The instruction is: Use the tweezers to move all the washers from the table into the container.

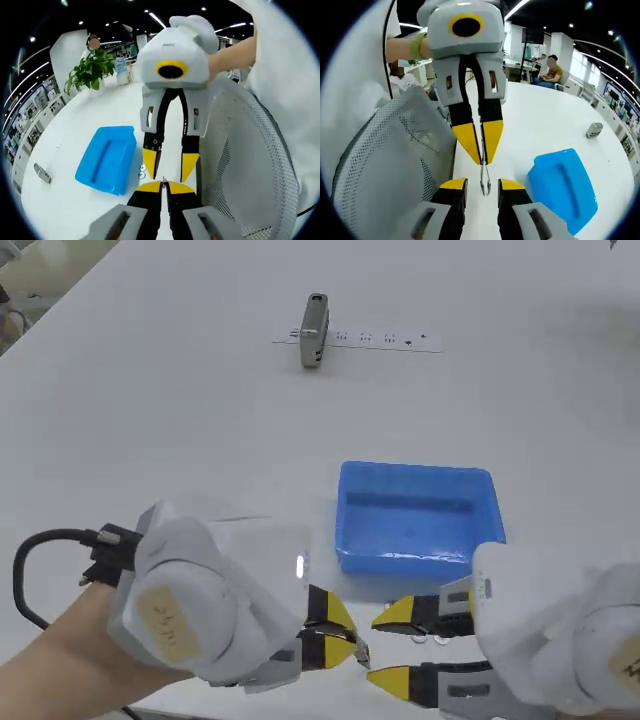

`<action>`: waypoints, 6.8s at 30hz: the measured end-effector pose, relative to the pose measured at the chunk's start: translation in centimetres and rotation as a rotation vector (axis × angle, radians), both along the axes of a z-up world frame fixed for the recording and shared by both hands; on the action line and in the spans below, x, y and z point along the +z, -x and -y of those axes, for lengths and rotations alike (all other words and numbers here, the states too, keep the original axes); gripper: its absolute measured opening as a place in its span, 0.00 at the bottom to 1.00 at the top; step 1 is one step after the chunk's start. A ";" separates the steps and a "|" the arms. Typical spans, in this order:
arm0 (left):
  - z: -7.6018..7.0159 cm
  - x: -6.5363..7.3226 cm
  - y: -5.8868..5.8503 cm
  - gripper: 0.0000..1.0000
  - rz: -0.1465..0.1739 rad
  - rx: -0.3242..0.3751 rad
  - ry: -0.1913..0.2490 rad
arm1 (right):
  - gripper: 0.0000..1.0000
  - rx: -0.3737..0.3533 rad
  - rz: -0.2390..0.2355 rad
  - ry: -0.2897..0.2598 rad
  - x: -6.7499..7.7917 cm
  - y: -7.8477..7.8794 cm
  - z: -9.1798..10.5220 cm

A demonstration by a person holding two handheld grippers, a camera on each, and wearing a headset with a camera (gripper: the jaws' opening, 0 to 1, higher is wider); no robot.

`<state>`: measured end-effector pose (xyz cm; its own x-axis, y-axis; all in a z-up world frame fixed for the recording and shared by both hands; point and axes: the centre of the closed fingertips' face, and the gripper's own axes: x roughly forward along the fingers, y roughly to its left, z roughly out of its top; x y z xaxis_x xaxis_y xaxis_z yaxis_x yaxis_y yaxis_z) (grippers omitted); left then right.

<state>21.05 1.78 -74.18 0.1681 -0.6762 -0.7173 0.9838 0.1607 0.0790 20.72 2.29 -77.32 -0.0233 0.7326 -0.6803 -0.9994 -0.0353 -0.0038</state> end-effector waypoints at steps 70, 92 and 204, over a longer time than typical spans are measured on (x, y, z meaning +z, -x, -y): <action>5.7 0.5 -4.2 0.00 -0.001 -0.136 -0.079 | 0.05 -0.238 -0.060 -0.056 -1.2 -4.6 3.9; 0.2 0.0 -2.3 0.59 -0.150 0.544 0.347 | 0.03 -0.590 -0.296 -0.372 2.8 -6.5 6.4; -7.8 4.2 -5.6 0.83 0.163 0.945 0.528 | 0.03 -0.539 -0.136 -0.276 0.8 -5.4 6.3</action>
